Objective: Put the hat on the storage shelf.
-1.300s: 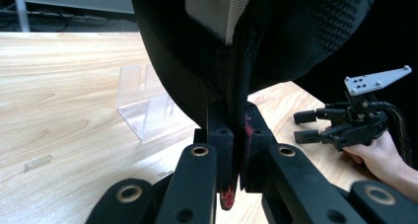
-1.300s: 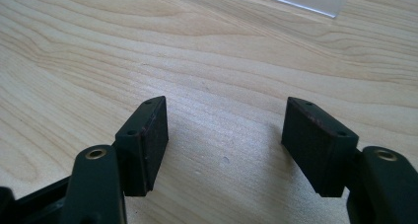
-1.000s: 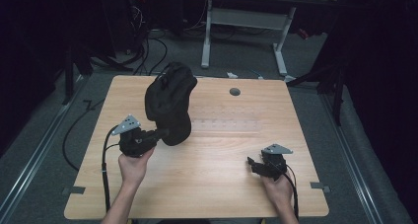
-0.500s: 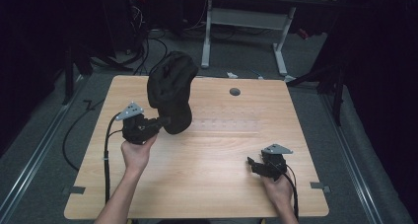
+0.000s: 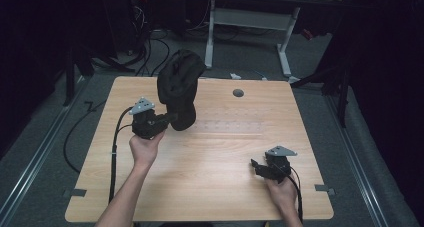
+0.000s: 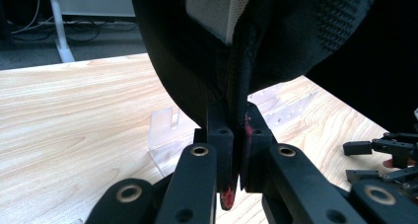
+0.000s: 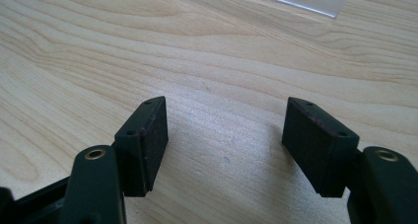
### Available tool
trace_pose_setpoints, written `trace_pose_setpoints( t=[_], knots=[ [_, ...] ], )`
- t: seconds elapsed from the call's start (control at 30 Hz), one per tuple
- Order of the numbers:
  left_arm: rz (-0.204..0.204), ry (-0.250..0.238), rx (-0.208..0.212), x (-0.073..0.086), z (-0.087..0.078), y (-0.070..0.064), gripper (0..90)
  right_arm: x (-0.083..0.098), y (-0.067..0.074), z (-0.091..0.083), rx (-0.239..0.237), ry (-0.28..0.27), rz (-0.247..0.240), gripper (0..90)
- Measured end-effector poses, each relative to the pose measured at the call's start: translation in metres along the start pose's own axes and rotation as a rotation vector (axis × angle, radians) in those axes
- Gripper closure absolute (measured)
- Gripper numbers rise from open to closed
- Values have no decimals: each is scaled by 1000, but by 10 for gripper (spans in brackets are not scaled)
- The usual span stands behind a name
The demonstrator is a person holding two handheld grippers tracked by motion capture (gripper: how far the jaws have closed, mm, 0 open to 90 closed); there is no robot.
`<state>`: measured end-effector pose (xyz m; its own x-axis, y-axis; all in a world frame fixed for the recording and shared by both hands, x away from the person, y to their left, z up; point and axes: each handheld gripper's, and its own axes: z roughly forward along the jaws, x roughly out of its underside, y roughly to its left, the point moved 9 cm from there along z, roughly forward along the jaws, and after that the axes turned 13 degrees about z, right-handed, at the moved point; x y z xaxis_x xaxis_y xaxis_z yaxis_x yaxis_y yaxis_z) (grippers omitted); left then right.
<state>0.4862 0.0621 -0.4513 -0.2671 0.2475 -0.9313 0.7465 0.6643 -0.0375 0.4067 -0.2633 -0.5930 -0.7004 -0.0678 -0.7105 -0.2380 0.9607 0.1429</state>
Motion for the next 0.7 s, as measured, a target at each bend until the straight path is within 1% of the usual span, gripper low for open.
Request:
trace_pose_setpoints(
  t=[0.07,0.27,0.47,0.6,0.7],
  knots=[
    [6,5,-6,0,4,0,859,0,0,0,0,0,0,341],
    [13,22,-22,4,10,3,859,0,0,0,0,0,1,341],
    [12,20,-30,5,14,3,858,0,0,0,0,0,1,340],
    [23,41,-33,10,21,1,858,0,0,0,1,0,0,340],
    [22,45,-29,12,25,0,859,0,0,0,0,1,3,340]
  ],
)
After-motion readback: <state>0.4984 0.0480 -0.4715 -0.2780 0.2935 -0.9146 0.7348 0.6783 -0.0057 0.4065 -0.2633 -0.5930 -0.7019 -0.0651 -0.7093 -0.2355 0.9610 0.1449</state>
